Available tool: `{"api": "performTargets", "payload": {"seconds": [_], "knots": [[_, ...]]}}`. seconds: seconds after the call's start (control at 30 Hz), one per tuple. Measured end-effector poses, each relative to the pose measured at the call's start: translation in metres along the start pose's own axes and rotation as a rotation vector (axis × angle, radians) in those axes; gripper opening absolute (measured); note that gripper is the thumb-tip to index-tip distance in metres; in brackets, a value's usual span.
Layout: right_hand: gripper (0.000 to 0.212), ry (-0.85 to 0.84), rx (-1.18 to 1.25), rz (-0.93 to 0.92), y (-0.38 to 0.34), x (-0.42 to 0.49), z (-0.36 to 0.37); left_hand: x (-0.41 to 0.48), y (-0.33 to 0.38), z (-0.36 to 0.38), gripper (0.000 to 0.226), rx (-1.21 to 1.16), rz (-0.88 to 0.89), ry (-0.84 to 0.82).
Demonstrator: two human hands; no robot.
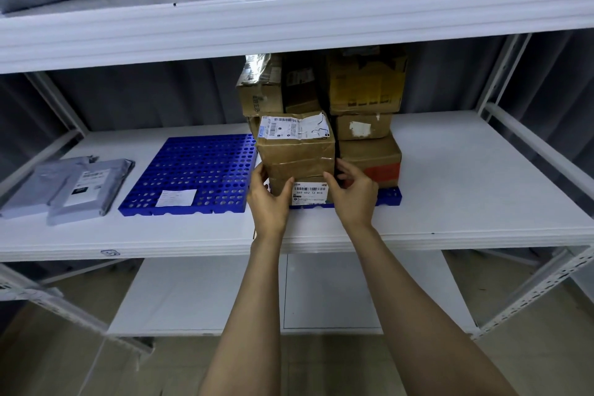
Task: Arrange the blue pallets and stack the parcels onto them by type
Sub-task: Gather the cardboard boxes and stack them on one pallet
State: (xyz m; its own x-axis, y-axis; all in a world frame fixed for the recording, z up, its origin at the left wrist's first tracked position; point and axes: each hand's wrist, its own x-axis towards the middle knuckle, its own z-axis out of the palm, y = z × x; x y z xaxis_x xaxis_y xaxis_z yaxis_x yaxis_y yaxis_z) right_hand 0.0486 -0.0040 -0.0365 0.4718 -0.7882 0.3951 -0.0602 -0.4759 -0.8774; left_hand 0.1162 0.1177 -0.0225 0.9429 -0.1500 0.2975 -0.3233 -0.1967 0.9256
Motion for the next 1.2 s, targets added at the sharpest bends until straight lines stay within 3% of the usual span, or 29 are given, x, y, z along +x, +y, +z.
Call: {"api": "performTargets", "payload": {"seconds": [0.23, 0.47, 0.8, 1.0, 1.1, 1.2], "knots": [[0.049, 0.004, 0.027, 0.009, -0.001, -0.005, -0.006, -0.004, -0.003, 0.000, 0.065, 0.008, -0.035, 0.011], [0.061, -0.095, 0.012, 0.057, 0.000, -0.008, -0.004, -0.011, -0.004, -0.001, 0.068, -0.015, -0.096, -0.019], [0.048, -0.030, -0.027, 0.114, -0.007, -0.004, -0.001, -0.010, -0.003, -0.010, 0.051, -0.059, -0.079, -0.029], [0.045, -0.009, -0.005, 0.109, -0.009, -0.008, -0.001, 0.002, -0.002, -0.019, 0.032, -0.081, -0.078, 0.104], [0.036, 0.065, 0.015, 0.089, -0.013, -0.010, -0.004, 0.027, 0.006, -0.027, 0.026, -0.165, -0.106, 0.200], [0.024, 0.187, 0.026, 0.041, -0.021, -0.007, -0.006, 0.063, 0.020, -0.037, 0.031, -0.271, -0.172, 0.185]]}}
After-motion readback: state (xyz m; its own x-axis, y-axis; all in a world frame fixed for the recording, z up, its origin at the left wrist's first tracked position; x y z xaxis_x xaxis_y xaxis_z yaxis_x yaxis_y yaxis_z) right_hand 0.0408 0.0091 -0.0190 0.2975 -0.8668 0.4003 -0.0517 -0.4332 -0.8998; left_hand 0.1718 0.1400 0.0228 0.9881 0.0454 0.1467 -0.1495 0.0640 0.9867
